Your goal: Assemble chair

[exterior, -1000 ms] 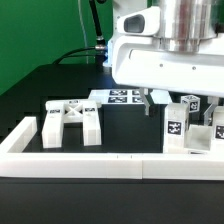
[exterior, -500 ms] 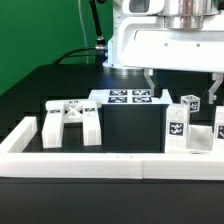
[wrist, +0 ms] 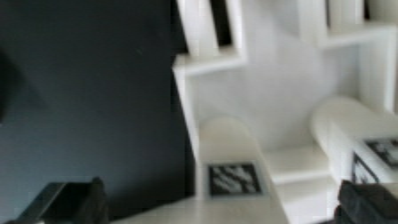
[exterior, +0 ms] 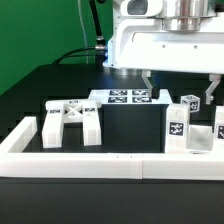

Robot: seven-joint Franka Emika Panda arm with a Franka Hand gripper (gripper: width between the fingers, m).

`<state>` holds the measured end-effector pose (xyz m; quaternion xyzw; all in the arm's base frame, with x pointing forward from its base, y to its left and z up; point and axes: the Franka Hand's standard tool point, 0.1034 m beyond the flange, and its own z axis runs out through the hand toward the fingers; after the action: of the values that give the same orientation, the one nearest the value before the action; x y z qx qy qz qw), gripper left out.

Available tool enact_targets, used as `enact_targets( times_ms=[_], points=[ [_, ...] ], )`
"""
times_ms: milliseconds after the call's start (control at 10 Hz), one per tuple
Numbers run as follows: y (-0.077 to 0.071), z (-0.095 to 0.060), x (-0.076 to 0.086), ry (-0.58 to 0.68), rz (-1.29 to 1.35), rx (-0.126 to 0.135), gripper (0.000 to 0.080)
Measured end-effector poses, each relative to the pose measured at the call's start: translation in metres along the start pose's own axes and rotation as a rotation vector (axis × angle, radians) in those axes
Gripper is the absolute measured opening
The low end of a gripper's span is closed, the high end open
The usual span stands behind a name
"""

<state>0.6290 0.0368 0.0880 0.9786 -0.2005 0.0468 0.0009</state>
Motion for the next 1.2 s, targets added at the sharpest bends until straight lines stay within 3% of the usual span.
enact_targets(
  times_ms=[200, 500, 800, 1200],
  points=[
    [0.008, 0.015, -0.015, 0.012, -0.026, -0.005, 0.0648],
    [-0.001, 0.038, -0.023, 0.028, -0.042, -0.011, 0.0648],
    [0.007, 0.061, -0.028, 0.018, -0.044, -0.032, 0.0648],
    [0.011, 0.069, -0.031, 0.007, -0.044, -0.043, 0.0648]
  ],
)
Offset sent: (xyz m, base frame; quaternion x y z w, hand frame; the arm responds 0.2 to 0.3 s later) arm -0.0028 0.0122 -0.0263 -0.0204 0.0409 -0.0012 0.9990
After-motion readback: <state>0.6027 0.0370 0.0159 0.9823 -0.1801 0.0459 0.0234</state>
